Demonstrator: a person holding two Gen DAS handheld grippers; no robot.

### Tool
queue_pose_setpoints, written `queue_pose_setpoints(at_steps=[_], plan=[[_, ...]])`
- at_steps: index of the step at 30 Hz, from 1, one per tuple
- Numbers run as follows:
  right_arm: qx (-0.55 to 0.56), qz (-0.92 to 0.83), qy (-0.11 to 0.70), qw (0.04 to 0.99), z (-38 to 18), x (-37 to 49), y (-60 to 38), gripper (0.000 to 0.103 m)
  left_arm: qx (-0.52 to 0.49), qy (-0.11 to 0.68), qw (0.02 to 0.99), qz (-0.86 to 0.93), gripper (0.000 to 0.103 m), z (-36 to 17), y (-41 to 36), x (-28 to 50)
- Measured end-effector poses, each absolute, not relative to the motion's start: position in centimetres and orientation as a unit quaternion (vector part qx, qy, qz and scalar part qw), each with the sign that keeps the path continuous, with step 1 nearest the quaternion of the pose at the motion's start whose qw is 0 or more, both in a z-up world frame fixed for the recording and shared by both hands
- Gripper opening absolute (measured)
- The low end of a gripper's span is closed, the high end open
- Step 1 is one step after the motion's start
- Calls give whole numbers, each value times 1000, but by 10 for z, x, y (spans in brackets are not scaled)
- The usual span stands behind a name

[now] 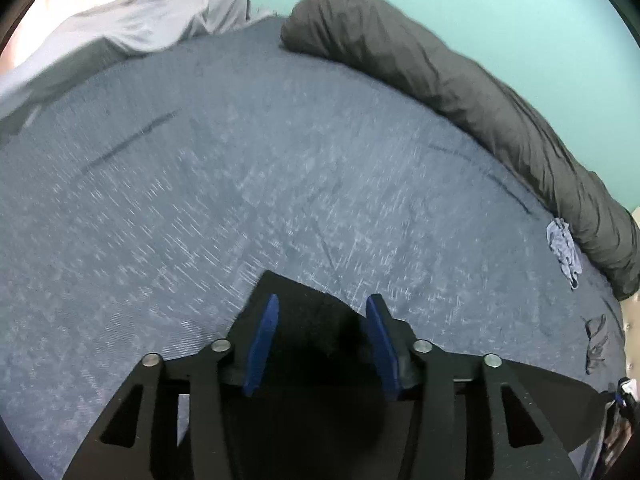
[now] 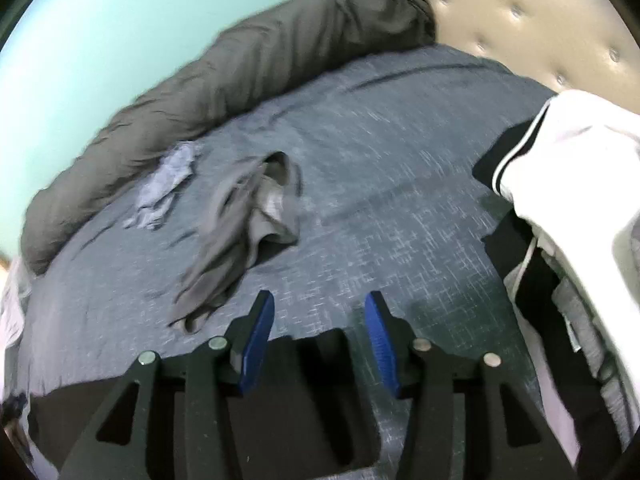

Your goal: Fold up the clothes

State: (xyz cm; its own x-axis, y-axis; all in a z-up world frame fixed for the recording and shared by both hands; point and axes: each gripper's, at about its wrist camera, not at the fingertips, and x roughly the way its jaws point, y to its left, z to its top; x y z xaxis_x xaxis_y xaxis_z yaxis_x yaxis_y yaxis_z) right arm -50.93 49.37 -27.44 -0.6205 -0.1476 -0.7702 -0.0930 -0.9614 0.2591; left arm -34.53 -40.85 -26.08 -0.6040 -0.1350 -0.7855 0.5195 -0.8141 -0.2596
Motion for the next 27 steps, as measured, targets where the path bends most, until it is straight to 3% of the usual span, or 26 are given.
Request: queue_pose_setpoints(at_steps=[1,7,10,15,16,17,22,27], plan=[[436,-890,-132,20,-274,-504,493,48,395,236,193,-866,58,-255,-408,-340],[451,-876,-161,53,-296,-477,496,48,383,228,174,-878,63,-240,-387,-306],[462,-868,-167,66,-309,-468,492,48,383,226,158,-882,68,-245,-366,-286],[464,-868,-156,77,-318,-458,480,48,391,246,136,-877,68,-271,-337,-265],[465,-870,-144,75,-317,-458,476,42,386,251,134,-878,68,-275,-332,-261],[467,-872,-132,70,-317,-457,474,28,382,256,131,-878,68,-279,-328,-257],[470,-876,-90,58,-315,-454,465,4,356,265,135,-886,68,-287,-302,-231],[451,-889,-67,34,-299,-455,470,3,335,284,128,-889,68,-290,-287,-208]])
